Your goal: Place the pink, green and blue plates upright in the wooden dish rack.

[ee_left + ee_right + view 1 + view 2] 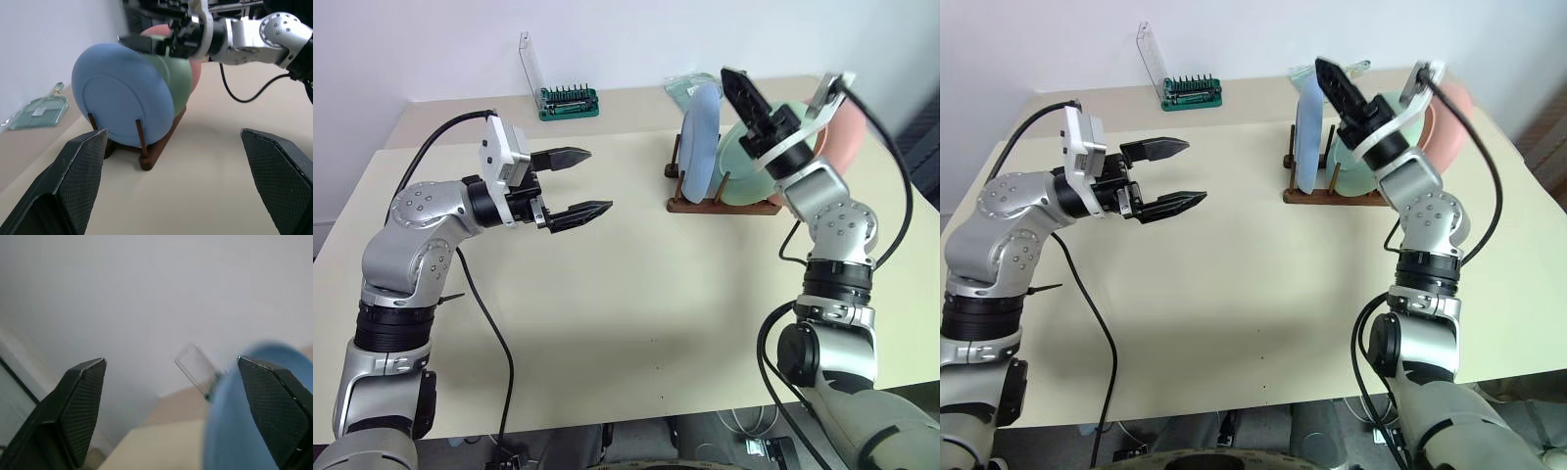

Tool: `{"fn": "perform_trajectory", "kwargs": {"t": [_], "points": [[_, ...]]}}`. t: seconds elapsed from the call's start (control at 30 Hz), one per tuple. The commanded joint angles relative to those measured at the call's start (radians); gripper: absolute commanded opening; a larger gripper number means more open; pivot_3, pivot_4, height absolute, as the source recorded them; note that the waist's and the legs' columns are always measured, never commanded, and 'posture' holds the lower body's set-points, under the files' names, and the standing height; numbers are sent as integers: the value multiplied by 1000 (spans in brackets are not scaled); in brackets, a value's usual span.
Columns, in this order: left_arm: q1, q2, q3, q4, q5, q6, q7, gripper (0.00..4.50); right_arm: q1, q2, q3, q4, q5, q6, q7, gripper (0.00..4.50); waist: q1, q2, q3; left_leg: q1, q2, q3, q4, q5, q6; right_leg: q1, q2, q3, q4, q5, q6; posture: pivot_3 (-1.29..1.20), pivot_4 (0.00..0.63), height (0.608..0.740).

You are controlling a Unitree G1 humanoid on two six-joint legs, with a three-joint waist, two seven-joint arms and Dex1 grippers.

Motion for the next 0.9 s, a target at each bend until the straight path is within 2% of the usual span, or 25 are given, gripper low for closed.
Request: {"fn": "perform_trajectory", "kwargs": {"t": [0.03,0.2,0.27,0.3,0.4,0.53,0.63,0.77,0.9], "points": [[-16,4,23,-26,-9,-7,0,4500,-51,-20,-19,-93,28,-18,3,4473,0,0,0,0,0,0,0,0,0,0,0,0,0,0,0,0,150,740],[-21,0,22,-23,-11,-5,-2,4500,-59,-104,-39,-85,-3,-30,31,4473,4,0,0,0,0,0,0,0,0,0,0,0,0,0,0,0,150,740],[-18,2,21,-26,-9,-8,-4,4500,-39,-147,-81,-59,9,-33,37,3965,4,0,0,0,0,0,0,0,0,0,0,0,0,0,0,0,150,740],[-17,2,23,-28,-12,-4,-2,4500,-23,-176,-86,-55,-10,-41,44,3665,5,0,0,0,0,0,0,0,0,0,0,0,0,0,0,0,150,740],[-9,3,25,-30,-13,-4,-3,4500,97,-302,-15,-120,-142,-99,164,2123,8,0,0,0,0,0,0,0,0,1,0,-1,-1,0,0,0,150,740],[-13,-5,15,-19,-4,-16,-9,4500,279,-401,34,-212,-260,-181,271,120,-1,0,0,1,0,1,0,0,0,1,0,0,-1,0,0,0,150,740],[-22,-15,6,-9,3,-28,-16,4500,404,-423,13,-263,-299,-229,297,46,0,0,0,1,0,2,0,0,0,1,0,0,-1,0,0,0,150,740],[-32,-15,2,3,7,-37,-35,4500,486,-424,-28,-309,-324,-261,269,46,5,0,0,1,0,2,1,0,0,2,0,0,-1,0,0,0,150,740],[-47,-2,-11,17,6,-35,-87,4500,564,-461,12,-255,-503,-397,260,46,10,0,0,1,0,1,1,0,0,2,0,0,-1,0,0,0,150,740]]}}
